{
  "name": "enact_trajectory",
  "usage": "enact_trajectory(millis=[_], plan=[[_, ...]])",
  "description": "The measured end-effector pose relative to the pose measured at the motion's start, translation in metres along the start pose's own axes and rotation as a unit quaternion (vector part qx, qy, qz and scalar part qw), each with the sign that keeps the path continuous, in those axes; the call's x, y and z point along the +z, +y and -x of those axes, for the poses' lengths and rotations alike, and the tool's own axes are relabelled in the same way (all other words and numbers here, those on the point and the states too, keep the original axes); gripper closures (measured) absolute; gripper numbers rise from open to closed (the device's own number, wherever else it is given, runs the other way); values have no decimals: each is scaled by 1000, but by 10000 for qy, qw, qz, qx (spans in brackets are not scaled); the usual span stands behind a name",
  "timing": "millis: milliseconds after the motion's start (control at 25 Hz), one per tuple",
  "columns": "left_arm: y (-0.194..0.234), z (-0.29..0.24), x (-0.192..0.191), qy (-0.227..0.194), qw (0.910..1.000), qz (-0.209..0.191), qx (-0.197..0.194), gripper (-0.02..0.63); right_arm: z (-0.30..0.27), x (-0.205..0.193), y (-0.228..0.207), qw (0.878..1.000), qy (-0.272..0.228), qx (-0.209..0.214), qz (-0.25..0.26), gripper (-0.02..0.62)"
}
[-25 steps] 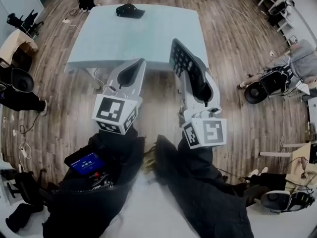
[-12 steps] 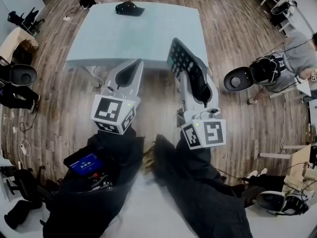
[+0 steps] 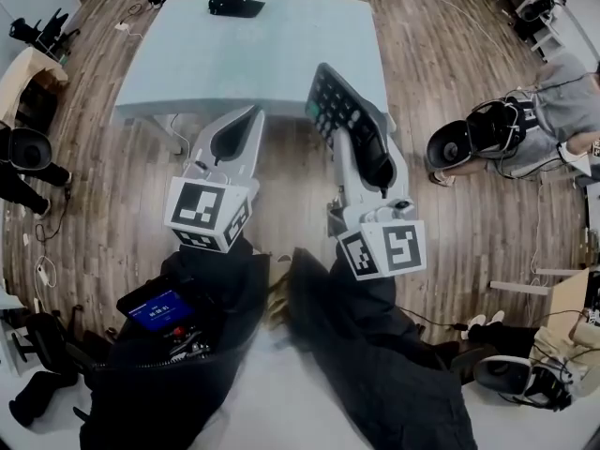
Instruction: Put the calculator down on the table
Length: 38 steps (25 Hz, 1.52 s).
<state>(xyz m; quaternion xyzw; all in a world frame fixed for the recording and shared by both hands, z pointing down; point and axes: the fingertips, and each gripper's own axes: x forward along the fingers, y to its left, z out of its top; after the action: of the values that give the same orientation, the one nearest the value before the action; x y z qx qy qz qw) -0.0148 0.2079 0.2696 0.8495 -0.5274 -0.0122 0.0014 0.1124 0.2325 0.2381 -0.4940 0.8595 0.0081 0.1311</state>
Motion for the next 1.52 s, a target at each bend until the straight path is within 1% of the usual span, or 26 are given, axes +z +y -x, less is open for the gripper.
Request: enact_trajectory(millis=[320, 480, 600, 800, 960, 1240, 1520], plan=[[-10, -3, -22, 151, 9999, 50, 38, 607, 12, -20, -17, 9995, 137, -50, -283, 475], [9, -15, -32, 172, 9997, 118, 102, 607, -3, -38, -18, 9992, 262, -63, -308, 476], [26, -36, -38, 155, 9998, 156, 37, 607, -24, -51, -28, 9989, 310, -167, -318, 475], [58, -79, -38, 100, 9997, 198, -35, 607, -71, -57, -54, 9988, 309, -284, -242, 476], [91, -119, -39, 149, 9996, 242, -17, 607, -117, -64, -75, 9985, 349, -346, -225, 476], [164, -187, -48, 297, 9990, 334, 12, 607, -213, -92, -93, 9979, 541, -291, -215, 476], [224, -254, -45, 365, 9986, 358, -143, 607, -302, -106, -109, 9975, 601, -333, -191, 476]])
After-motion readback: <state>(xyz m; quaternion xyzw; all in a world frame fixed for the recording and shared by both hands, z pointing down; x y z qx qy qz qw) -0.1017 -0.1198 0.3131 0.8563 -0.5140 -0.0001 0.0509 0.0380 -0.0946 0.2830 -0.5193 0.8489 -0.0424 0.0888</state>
